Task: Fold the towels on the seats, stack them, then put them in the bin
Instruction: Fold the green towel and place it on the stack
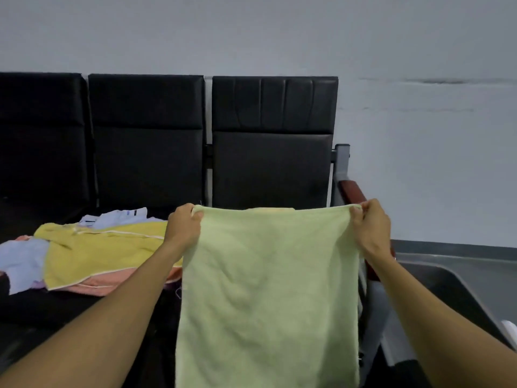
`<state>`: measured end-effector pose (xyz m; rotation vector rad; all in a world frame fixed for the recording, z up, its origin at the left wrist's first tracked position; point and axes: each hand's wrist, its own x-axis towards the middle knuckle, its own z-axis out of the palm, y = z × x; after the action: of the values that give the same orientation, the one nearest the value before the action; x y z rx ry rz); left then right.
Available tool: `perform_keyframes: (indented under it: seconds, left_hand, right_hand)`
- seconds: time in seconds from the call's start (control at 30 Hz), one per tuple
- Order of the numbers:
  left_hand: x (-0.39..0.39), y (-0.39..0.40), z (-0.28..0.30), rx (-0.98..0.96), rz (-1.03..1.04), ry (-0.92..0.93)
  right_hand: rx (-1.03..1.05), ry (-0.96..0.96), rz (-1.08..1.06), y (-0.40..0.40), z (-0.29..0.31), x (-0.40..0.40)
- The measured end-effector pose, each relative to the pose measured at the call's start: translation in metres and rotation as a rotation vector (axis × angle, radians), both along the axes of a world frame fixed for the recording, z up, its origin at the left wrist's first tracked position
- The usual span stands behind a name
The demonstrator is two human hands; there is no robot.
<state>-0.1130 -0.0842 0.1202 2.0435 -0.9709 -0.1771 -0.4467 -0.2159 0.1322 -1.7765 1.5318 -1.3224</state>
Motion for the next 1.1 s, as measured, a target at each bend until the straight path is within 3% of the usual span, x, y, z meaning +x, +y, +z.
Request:
perform_keyframes:
  seconds: [0.2,0.53,0.83,1.1]
  left_hand:
    - [0.011,-0.043,-0.071,0.092,0.055,0.082]
    - [-0.013,-0.06,-0.114,0.114,0.092,0.238]
    - [-0.066,-0.059,-0.127,0.19,-0.132,0.525]
    - [-0.092,-0.069,-0.147,0.299,-0.333,0.456]
  right_hand:
    - [0.124,0.089,-0.02,-0.045,-0.081,0.019]
    - [0.275,0.018,0.019,-0.051,-0.128,0.035]
    - [0.548,-0.199,0.272,-0.015,-0.154,0.076]
    - [0.617,-0.12,0.477,-0.001,-0.176,0.11]
